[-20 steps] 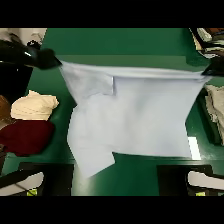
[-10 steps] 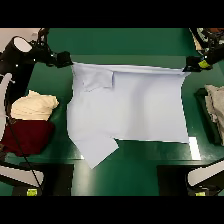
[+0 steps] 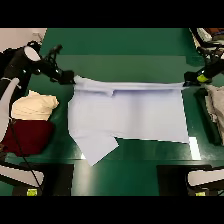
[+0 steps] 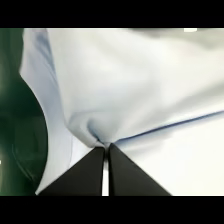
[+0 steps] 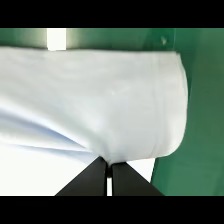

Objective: Fold the shirts.

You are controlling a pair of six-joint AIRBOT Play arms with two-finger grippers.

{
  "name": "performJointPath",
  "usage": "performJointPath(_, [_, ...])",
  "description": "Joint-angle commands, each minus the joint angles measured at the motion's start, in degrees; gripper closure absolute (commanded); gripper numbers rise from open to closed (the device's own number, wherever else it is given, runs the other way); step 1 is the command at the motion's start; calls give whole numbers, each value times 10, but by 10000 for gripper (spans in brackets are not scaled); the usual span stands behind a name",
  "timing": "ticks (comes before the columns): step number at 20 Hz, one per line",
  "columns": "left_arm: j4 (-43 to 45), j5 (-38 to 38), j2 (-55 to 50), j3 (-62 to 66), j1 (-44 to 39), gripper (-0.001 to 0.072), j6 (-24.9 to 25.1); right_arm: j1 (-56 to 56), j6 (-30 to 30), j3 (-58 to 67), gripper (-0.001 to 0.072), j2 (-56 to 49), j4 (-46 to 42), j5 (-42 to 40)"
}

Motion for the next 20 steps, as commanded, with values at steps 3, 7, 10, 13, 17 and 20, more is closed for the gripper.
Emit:
performJointPath(3, [3, 28, 3, -67, -13, 526, -33, 16, -1, -96, 663, 31, 5, -35])
performJointPath(7, [23, -23, 49, -65, 17, 205, -46, -4, -4, -89, 295, 57, 66, -4])
performJointPath(10, [93, -70, 139, -116, 22, 205, -44, -36, -15, -127, 295, 129, 93, 9])
performJointPath(13, [62, -75, 245, -249, 19, 205, -47, -68, -22, -200, 295, 205, 123, 3])
performJointPath(17, [-29, -74, 362, -444, 19, 205, -61, -89, -23, -283, 297, 279, 123, -39])
performJointPath(20, [-54, -63, 404, -547, 19, 206, -75, -88, -23, -310, 302, 303, 123, -47])
